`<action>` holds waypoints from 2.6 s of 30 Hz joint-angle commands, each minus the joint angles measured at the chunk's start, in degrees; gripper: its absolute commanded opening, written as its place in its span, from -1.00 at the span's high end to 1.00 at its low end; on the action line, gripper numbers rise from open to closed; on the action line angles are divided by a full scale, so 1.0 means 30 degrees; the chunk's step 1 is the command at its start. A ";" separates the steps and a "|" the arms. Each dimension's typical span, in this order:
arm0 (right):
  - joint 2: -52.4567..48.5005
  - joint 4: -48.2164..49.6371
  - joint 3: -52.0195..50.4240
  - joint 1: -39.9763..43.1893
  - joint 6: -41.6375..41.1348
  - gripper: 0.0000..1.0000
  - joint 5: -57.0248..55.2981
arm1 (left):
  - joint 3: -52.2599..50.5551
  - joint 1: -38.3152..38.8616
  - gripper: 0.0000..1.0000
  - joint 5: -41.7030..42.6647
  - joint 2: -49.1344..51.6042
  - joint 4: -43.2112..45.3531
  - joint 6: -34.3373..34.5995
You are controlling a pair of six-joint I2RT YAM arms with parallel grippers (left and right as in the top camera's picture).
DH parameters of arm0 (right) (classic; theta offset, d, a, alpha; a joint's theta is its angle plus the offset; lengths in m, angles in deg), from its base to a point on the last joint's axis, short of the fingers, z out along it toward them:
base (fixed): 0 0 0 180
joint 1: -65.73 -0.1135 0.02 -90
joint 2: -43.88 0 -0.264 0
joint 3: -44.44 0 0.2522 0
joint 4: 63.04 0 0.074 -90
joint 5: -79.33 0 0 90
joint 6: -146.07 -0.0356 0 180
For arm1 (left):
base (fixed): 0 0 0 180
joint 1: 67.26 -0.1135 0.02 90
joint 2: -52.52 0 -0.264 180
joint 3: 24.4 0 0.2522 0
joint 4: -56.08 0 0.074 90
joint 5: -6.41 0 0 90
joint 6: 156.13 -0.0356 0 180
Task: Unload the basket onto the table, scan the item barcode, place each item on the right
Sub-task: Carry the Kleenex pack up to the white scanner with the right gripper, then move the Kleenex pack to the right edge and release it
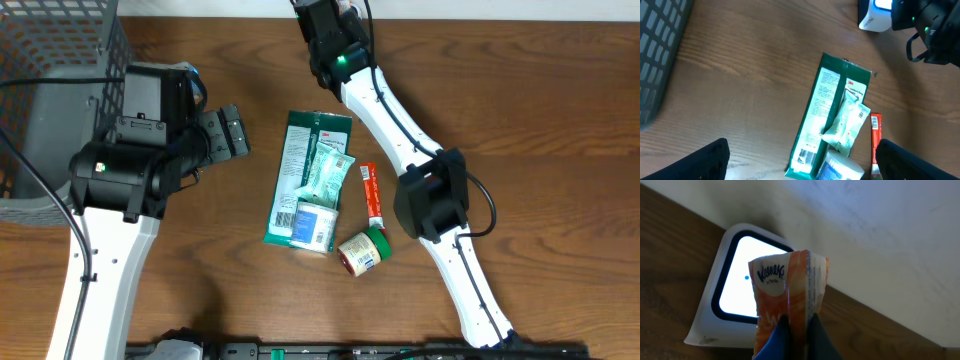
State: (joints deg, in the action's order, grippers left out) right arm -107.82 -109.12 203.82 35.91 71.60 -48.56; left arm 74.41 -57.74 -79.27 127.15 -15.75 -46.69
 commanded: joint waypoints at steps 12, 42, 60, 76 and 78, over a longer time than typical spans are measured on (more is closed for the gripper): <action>0.2681 -0.1676 -0.0182 -0.0233 -0.1479 0.98 -0.0554 | 0.0117 -0.0066 -0.88 -0.0117 -0.0015 0.0007 -0.0240; 1.3413 -1.9445 -0.5479 1.4943 -0.7315 0.97 1.1868 | 0.0117 -0.0066 -0.87 -0.0117 -0.0015 0.0007 -0.0240; 1.3413 -0.6346 -2.1398 1.7311 -0.7227 -0.91 1.1861 | 0.0117 -0.0066 -0.87 -0.0117 -0.0015 0.0007 -0.0240; 1.3508 -0.9253 -1.9781 1.7420 -0.6426 0.41 1.0214 | 0.0117 -0.0066 -0.87 -0.0117 -0.0015 0.0007 -0.0248; 1.3508 -0.9202 -1.9781 1.7435 -0.6433 0.07 1.0222 | 0.0117 -0.0066 -0.87 -0.0117 -0.0015 0.0007 -0.0248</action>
State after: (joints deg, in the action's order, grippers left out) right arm -68.24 -136.81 143.34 87.38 52.06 -15.60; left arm 74.41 -57.74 -79.27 127.15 -15.75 -46.69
